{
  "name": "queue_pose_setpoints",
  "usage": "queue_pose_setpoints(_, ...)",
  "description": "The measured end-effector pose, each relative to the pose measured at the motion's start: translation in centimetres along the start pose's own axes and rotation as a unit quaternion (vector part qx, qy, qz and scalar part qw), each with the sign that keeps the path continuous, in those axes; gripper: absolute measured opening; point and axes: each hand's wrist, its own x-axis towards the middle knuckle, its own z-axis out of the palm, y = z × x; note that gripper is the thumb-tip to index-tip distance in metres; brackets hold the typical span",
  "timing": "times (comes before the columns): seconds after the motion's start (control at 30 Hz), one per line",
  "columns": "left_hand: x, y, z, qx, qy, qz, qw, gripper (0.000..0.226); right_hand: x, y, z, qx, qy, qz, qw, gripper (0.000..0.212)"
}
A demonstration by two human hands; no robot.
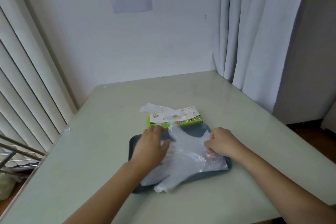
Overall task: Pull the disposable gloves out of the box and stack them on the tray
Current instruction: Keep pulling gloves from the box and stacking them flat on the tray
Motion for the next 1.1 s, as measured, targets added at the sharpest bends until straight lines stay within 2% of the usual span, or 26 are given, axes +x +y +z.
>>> queue_pose_setpoints(0.1,-2.1,2.7,0.4,0.017,-0.066,0.109,0.992,0.055,-0.2,-0.1,0.2,-0.005,0.018,0.003,1.000,0.026)
queue_pose_setpoints(0.2,-3.0,4.2,1.1,0.073,-0.171,0.144,0.972,0.063,-0.4,-0.1,0.3,-0.001,0.038,-0.002,0.999,0.022)
queue_pose_setpoints(0.27,-2.9,4.7,1.3,0.120,-0.207,0.150,0.959,0.068,-0.5,-0.1,0.4,-0.001,0.051,-0.005,0.999,0.018)
queue_pose_setpoints(0.3,-2.8,4.8,1.5,0.151,-0.216,0.154,0.952,0.078,-0.7,-0.1,0.5,-0.002,0.057,-0.006,0.998,0.018)
queue_pose_setpoints(0.37,-3.2,5.4,0.9,0.170,-0.208,0.172,0.948,0.104,-0.8,-0.2,0.6,-0.005,0.065,-0.005,0.998,0.019)
queue_pose_setpoints(0.4,-3.3,5.6,1.0,0.179,-0.187,0.183,0.948,0.106,-0.9,-0.2,0.6,-0.011,0.067,-0.003,0.998,0.020)
queue_pose_setpoints(0.47,-3.7,5.6,1.3,0.211,-0.104,0.231,0.944,0.087,-0.8,-0.3,0.7,-0.025,0.066,0.001,0.997,0.022)
queue_pose_setpoints(0.53,-3.9,5.8,1.2,0.214,-0.063,0.251,0.942,0.074,-0.8,-0.4,0.6,-0.024,0.067,0.002,0.997,0.023)
queue_pose_setpoints(0.57,-3.9,5.8,1.4,0.200,-0.091,0.252,0.942,0.070,-0.9,-0.5,0.6,-0.019,0.068,0.000,0.997,0.023)
queue_pose_setpoints(0.63,-3.7,5.3,1.4,0.183,-0.246,0.176,0.935,0.061,-1.1,-0.4,0.6,0.005,0.071,-0.001,0.997,0.022)
queue_pose_setpoints(0.67,-3.3,5.0,1.3,0.167,-0.273,0.148,0.936,0.060,-1.1,-0.4,0.6,0.022,0.069,0.000,0.997,0.022)
queue_pose_setpoints(0.8,-2.5,2.5,2.2,0.107,-0.277,0.084,0.951,0.064,-1.0,-0.1,0.8,0.049,0.065,0.008,0.997,0.021)
queue_pose_setpoints(0.97,-2.3,1.4,2.3,0.091,-0.277,0.076,0.953,0.064,-1.0,-0.2,0.7,0.026,0.070,0.000,0.997,0.026)
queue_pose_setpoints(1.1,-2.2,1.2,2.4,0.095,-0.275,0.079,0.953,0.065,-0.9,-0.2,0.7,0.030,0.064,0.003,0.997,0.018)
